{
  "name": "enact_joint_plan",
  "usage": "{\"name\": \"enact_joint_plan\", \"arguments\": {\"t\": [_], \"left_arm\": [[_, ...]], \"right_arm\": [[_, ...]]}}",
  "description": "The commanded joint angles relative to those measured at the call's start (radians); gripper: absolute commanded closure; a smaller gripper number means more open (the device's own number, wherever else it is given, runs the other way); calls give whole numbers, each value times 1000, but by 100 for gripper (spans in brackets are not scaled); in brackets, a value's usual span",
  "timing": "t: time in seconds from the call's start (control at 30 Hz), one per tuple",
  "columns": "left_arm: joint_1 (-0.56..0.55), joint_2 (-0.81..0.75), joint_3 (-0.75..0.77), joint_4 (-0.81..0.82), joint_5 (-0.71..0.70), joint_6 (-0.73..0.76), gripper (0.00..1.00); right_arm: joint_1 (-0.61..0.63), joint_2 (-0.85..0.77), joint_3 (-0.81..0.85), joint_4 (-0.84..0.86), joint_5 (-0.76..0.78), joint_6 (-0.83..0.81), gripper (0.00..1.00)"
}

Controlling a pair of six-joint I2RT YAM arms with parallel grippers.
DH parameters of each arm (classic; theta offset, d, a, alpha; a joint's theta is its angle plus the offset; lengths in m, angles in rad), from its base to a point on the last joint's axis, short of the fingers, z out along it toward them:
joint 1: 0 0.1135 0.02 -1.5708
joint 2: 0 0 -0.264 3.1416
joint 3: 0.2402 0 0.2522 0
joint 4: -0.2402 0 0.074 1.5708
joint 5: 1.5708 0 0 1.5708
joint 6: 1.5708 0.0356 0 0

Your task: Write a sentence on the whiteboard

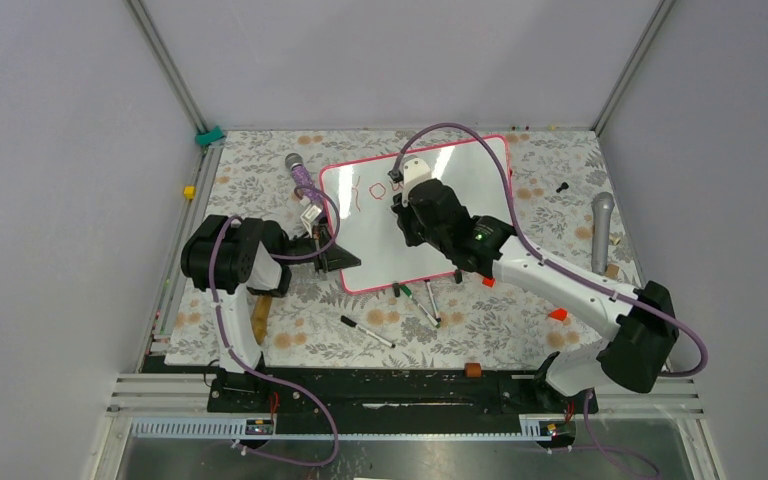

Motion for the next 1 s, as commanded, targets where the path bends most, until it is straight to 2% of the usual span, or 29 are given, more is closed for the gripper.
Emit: {"name": "enact_joint_plan", "arguments": {"t": [0.0,0.57,0.97], "left_arm": [[-11,47,12,0,34,50,100],[-15,58,23,-1,45,40,100],[-16,54,18,0,50,56,100]], "right_arm": [[15,24,66,-11,-16,-9,100],[18,78,97,-56,1,-19,100],[20,141,193,-130,5,-14,100]]}}
